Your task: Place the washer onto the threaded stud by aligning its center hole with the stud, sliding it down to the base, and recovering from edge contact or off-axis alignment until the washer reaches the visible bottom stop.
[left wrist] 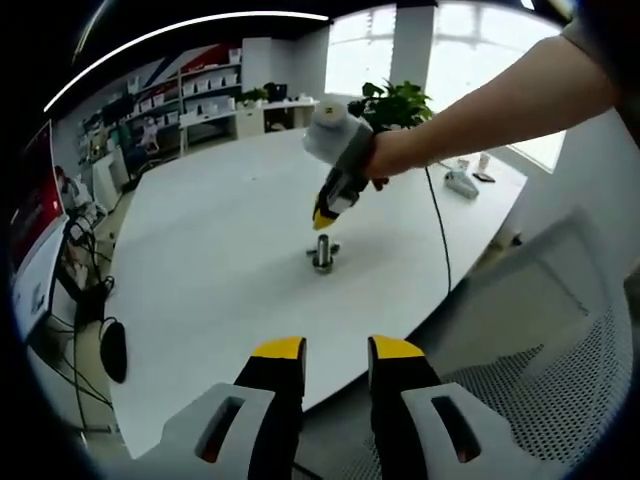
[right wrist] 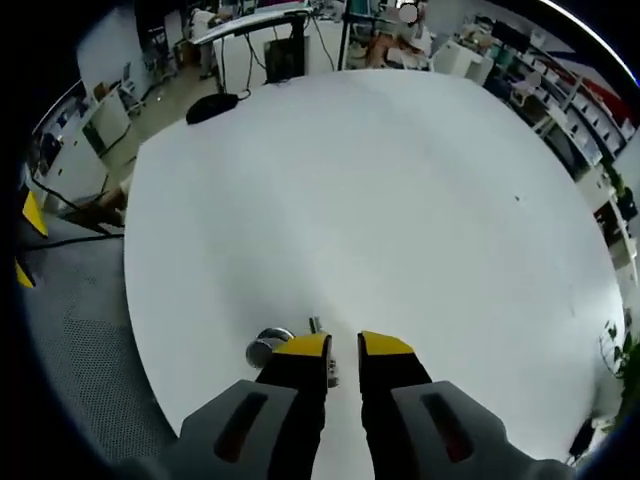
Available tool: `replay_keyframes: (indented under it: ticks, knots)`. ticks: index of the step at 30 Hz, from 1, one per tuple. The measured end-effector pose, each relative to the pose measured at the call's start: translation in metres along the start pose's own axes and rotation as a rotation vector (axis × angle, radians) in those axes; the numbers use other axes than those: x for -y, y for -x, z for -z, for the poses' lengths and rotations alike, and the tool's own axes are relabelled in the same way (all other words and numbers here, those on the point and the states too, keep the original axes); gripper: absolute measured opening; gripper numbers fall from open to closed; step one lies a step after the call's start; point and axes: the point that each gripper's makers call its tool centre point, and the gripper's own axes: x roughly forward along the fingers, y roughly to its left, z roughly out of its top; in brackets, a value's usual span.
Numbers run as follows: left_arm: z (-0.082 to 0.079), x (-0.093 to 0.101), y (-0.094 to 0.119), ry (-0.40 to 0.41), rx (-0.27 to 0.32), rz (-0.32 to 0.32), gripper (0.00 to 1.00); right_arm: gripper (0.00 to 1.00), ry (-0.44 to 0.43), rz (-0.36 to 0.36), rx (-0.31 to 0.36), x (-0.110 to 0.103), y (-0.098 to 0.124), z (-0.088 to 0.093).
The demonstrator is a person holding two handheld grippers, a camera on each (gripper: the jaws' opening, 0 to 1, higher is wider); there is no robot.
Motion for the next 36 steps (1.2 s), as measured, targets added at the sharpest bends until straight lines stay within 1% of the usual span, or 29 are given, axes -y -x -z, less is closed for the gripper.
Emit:
replay_keyframes:
  ticks: [3, 5, 6, 7, 9, 10, 13, 17, 18, 19, 20, 21, 23, 27, 32, 36]
  knots:
    - [0.0, -0.001, 0.0, 0.004, -0.001, -0.003, 0.23, 0.13, 0.018, -0.028, -0.023, -0.006, -0.009, -0.003]
    - [0.0, -0.001, 0.0, 0.003, -0.002, -0.004, 0.23, 0.13, 0.029, -0.056, -0.058, -0.01, -0.017, -0.001]
    - [0.0, -0.001, 0.0, 0.003, -0.001, -0.004, 0.23, 0.13, 0.052, -0.048, -0.063, -0.008, -0.019, -0.002]
    - [0.0, -0.001, 0.0, 0.003, 0.001, -0.004, 0.22, 0.13, 0.054, -0.054, -0.065, -0.009, -0.021, -0.003]
    - [-0.001, -0.001, 0.0, 0.003, 0.003, -0.005, 0.22, 0.13, 0.026, -0.076, -0.093, -0.009, -0.024, -0.002]
    - [-0.001, -0.001, 0.0, 0.004, 0.003, -0.006, 0.22, 0.13, 0.024, -0.081, -0.094, -0.009, -0.026, -0.003]
    - [-0.001, -0.002, 0.0, 0.006, 0.005, -0.009, 0.22, 0.14, 0.025, -0.079, -0.097, -0.007, -0.028, -0.005]
    - [0.0, -0.003, 0.001, 0.006, 0.004, -0.011, 0.22, 0.14, 0.025, -0.099, -0.117, -0.002, -0.032, -0.004]
    - [0.0, -0.003, 0.0, 0.005, 0.002, -0.011, 0.22, 0.14, 0.013, -0.133, -0.133, -0.005, -0.033, -0.003]
    - [0.0, -0.002, 0.0, 0.006, 0.002, -0.01, 0.22, 0.15, 0.007, -0.137, -0.142, -0.005, -0.033, -0.002]
    - [0.0, -0.003, 0.0, 0.005, 0.002, -0.011, 0.22, 0.15, 0.009, -0.152, -0.174, -0.006, -0.034, 0.001]
    - [0.0, -0.003, 0.0, 0.006, 0.003, -0.011, 0.22, 0.15, 0.027, -0.162, -0.183, -0.009, -0.034, 0.0]
    - [0.0, -0.003, 0.0, 0.006, 0.002, -0.011, 0.22, 0.15, 0.054, -0.159, -0.188, -0.008, -0.035, -0.001]
    - [0.0, -0.003, -0.001, 0.006, -0.001, -0.012, 0.22, 0.15, 0.043, -0.191, -0.22, -0.012, -0.039, 0.0]
    - [0.001, -0.003, -0.001, 0.007, -0.004, -0.014, 0.22, 0.15, 0.032, -0.211, -0.277, -0.013, -0.042, 0.007]
    - [0.001, -0.004, 0.0, 0.009, -0.005, -0.016, 0.22, 0.15, 0.043, -0.217, -0.286, -0.014, -0.044, 0.009]
